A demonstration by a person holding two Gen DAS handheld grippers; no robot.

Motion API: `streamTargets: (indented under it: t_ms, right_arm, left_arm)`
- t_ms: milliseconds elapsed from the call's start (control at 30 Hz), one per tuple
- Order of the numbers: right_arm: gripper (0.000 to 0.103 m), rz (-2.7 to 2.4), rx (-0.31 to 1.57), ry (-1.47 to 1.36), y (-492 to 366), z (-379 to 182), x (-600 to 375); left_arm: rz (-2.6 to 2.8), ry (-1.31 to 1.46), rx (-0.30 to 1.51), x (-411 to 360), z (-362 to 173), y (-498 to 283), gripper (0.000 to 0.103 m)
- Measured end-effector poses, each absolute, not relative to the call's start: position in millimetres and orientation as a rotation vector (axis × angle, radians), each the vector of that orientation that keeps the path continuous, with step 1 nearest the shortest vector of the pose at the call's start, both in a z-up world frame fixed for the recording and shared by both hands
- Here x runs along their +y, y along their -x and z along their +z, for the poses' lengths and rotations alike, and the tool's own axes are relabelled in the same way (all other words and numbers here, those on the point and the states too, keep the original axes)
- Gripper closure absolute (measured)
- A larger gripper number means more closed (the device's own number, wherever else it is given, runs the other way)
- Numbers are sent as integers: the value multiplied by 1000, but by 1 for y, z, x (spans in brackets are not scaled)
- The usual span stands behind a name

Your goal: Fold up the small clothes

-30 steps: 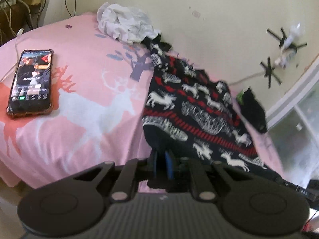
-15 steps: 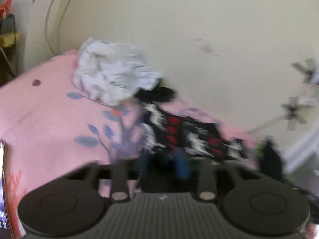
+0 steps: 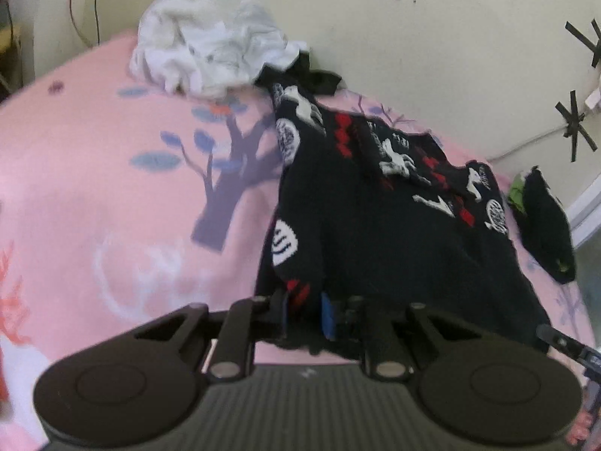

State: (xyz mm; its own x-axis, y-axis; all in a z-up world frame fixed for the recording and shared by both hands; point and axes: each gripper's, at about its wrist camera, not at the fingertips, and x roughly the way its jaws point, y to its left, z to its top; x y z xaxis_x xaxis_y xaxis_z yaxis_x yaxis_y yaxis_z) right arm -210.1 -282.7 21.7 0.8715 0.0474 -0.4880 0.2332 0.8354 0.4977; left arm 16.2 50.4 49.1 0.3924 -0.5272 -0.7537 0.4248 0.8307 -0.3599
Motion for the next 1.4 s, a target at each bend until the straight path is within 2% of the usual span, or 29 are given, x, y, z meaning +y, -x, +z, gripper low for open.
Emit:
streamTargets:
  t_ms: [33,100,233,300,333,367,400,533,633,833,900,933,967,1000,1033,1067,1100,1167,1300,1400]
  right_arm:
    - [89,-112,495,-533,212,29,-279]
    - [91,-121,480,-487,218,41,-276]
    - [88,-133,619,-477,206,23,-279]
    - [86,-145,602,-483,210,23,-282]
    - [73,-149,599,-485,214,26,-285]
    - [52,-157,570,-485,218,31,-287]
    - [48,-182,518,-476,227,37,-289]
    - [48,-211,421,-461,230,63,-297]
    - [44,-174,403,-441,204,72,-286]
    - [44,-54,508,-467,129,45,-268]
    - [45,-114,559,-476,119,27,-280]
    - [65,-123,545,-483,124,20,-288]
    - [72,-108,540,-512,131,16,-299]
    - [72,-90,542,-548,137,16,-306]
    - [68,-89,558,-562,142,20,-312]
    - [45,-91,573,-541,145,27,-316]
    - [38,-87,564,-501,145,36,-321]
    - [38,-91,532,-447,134,59,-336]
    - [38,-78,497,-445,79,92,-371]
    - [38,-60,545,-490,18,90,-395]
  left_arm:
    - [-608,114,988,57,51,-10,89]
    - [-604,130,982,73,49,1,89]
    - [-591,157,990,77,43,2,84]
    - [-590,141,984,76,48,4,80]
    - [-576,127,967,78,53,5,73]
    - [-549,114,932,81,60,7,66]
    - [-520,104,885,84,69,9,64]
    - [-526,125,728,85,106,12,63]
    - [-615,106,711,52,111,6,63]
    - [-659,-24,807,-19,66,-15,63]
    - [-587,-79,859,-26,46,-25,67]
    - [-553,-93,883,-21,35,-29,75]
    - [-562,-90,856,-16,35,-26,76]
    - [-588,-102,870,-10,37,-26,76]
    - [-598,-108,885,-7,40,-26,76]
    - [-609,-108,892,-3,46,-28,72]
    - [-620,-103,875,-1,57,-32,70]
    - [-615,-94,805,-6,80,-47,61]
    - [-666,-100,755,-56,109,-95,58]
    - [-694,-103,848,-116,99,-144,58]
